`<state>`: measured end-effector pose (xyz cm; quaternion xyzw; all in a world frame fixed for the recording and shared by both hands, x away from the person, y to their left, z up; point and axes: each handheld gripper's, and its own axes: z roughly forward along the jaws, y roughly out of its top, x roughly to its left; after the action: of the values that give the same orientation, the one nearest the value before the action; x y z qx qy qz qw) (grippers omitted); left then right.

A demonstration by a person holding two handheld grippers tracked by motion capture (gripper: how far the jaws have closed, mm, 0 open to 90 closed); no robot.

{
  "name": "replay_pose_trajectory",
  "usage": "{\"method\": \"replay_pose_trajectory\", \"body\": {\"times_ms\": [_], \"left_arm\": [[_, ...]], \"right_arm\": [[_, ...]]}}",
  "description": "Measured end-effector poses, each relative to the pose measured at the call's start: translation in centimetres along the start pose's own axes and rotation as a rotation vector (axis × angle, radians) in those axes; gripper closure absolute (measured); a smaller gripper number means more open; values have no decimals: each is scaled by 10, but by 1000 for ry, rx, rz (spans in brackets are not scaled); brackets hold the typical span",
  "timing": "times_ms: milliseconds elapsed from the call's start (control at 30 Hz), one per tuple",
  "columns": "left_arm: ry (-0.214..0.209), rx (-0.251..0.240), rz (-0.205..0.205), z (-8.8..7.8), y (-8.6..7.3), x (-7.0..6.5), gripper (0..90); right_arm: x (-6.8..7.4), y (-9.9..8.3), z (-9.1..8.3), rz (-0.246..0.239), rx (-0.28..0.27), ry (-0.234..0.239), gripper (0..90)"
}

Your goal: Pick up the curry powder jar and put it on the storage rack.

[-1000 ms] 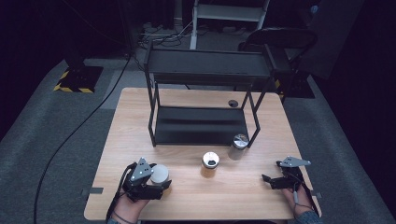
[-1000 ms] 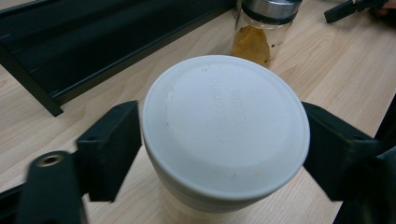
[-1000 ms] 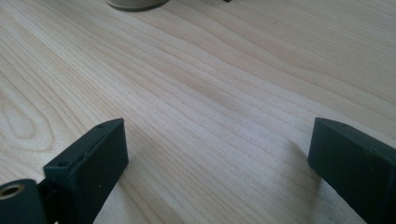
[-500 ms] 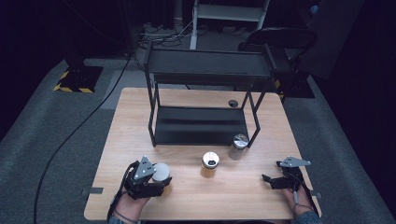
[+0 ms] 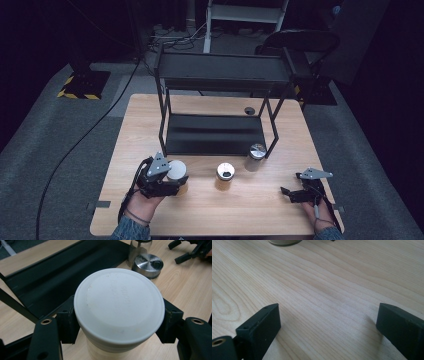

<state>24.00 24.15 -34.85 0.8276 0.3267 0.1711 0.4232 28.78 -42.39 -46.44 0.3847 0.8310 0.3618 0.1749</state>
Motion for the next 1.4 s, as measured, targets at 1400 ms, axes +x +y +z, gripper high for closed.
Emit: {"method": "replay_pose_trajectory", "body": {"times_ms": [1400], "left_arm": [[33,8,40,44,87,44,335]], "right_arm": [[2,0,0,6,-1,-10,58]]}}
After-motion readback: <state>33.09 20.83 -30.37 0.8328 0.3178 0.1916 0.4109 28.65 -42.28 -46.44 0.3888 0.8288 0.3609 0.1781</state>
